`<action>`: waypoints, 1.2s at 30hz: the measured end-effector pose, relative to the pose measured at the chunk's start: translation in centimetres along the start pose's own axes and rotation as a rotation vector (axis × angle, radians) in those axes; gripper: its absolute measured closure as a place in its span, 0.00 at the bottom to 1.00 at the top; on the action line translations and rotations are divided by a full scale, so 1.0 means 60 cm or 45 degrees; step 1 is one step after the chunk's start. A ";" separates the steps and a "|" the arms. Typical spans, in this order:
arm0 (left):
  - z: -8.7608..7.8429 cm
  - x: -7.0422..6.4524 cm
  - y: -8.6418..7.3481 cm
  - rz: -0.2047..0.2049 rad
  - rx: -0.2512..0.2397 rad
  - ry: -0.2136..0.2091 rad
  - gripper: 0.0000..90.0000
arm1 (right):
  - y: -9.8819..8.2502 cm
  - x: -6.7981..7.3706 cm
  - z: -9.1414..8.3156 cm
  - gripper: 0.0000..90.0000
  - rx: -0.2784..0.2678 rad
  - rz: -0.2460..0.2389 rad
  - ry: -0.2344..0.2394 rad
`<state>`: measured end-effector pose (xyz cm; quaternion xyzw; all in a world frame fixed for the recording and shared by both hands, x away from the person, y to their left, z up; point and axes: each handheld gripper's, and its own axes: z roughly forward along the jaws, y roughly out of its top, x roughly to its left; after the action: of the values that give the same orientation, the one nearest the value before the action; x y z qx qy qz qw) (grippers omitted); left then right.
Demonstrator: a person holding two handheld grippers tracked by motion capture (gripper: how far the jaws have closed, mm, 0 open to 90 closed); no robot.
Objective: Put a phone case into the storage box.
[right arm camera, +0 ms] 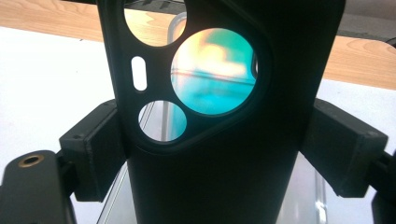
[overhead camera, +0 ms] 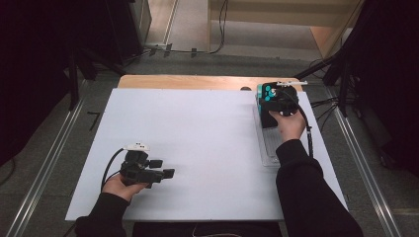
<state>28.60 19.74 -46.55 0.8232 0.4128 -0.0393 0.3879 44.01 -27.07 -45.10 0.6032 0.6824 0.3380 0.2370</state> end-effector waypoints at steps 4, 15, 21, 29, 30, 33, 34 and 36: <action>0.001 -0.001 -0.001 0.003 0.004 -0.002 0.32 | 0.006 0.004 0.015 0.13 0.023 -0.005 -0.018; -0.001 0.004 -0.002 -0.006 0.000 0.001 0.32 | 0.028 0.005 0.040 0.13 0.048 0.026 -0.059; -0.001 0.004 -0.002 -0.007 -0.001 0.002 0.32 | 0.027 0.005 0.043 0.12 0.072 0.068 -0.052; 0.000 0.004 -0.002 -0.007 -0.002 0.004 0.32 | 0.026 -0.009 0.037 0.02 0.080 0.052 0.032; 0.000 0.005 -0.002 -0.006 0.002 0.004 0.32 | 0.027 -0.009 0.035 0.01 0.087 0.051 0.043; 0.000 0.005 -0.002 -0.008 0.003 0.005 0.32 | 0.029 -0.012 0.026 0.01 0.093 0.045 0.051; 0.000 0.006 -0.002 -0.008 0.004 0.005 0.32 | 0.030 -0.013 0.022 0.01 0.088 0.055 0.051; 0.000 0.006 -0.002 -0.010 0.009 0.007 0.32 | 0.032 -0.014 0.012 0.01 0.074 0.060 0.081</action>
<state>28.77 20.02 -46.74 0.8229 0.4171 -0.0400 0.3838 45.92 -27.70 -44.21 0.6146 0.6849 0.3426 0.1894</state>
